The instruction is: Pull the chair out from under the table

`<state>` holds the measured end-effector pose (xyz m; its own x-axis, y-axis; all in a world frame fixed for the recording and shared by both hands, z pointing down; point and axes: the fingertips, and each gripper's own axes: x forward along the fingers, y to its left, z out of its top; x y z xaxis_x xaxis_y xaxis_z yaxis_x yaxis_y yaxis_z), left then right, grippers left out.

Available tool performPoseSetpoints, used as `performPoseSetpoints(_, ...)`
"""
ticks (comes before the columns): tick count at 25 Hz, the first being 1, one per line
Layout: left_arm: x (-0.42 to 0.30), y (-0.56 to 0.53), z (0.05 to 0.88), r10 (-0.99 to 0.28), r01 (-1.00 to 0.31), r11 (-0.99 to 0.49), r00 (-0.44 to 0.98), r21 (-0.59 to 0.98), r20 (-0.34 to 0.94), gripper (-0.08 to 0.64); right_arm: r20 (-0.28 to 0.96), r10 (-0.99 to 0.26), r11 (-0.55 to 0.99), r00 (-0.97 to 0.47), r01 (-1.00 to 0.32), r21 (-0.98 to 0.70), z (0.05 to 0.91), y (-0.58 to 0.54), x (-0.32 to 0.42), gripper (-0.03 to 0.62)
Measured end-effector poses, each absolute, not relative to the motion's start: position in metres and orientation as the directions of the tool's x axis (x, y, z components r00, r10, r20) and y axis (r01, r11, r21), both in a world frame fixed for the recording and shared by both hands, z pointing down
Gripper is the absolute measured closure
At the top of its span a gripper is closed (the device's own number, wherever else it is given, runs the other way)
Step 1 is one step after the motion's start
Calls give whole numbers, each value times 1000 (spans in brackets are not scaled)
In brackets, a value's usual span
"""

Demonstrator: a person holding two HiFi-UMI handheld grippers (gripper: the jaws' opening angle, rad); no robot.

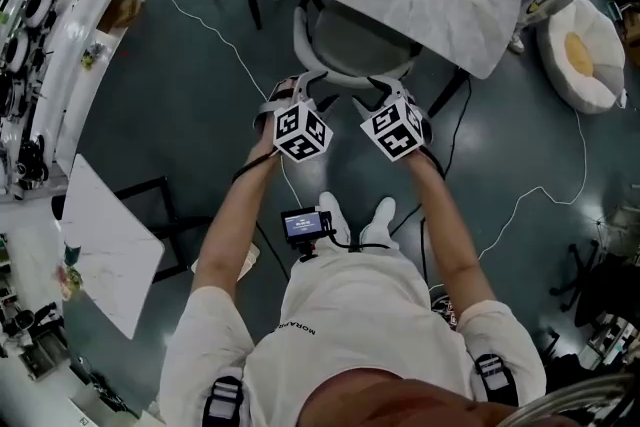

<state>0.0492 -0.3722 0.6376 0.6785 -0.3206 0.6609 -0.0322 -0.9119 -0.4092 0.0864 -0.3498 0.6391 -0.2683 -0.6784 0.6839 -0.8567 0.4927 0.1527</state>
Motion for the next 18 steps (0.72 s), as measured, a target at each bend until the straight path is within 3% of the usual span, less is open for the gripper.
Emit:
performPoseSetpoints(11, 46, -421, 750, -302, 422, -730, 507, -537, 808, 313, 818, -538, 714, -204, -626, 314, 748, -392, 72, 339)
performPoseSetpoints(18, 45, -442, 800, -298, 544, -648, 462, -533, 835, 307, 850, -496, 740, -176, -597, 308, 796, -413, 75, 316)
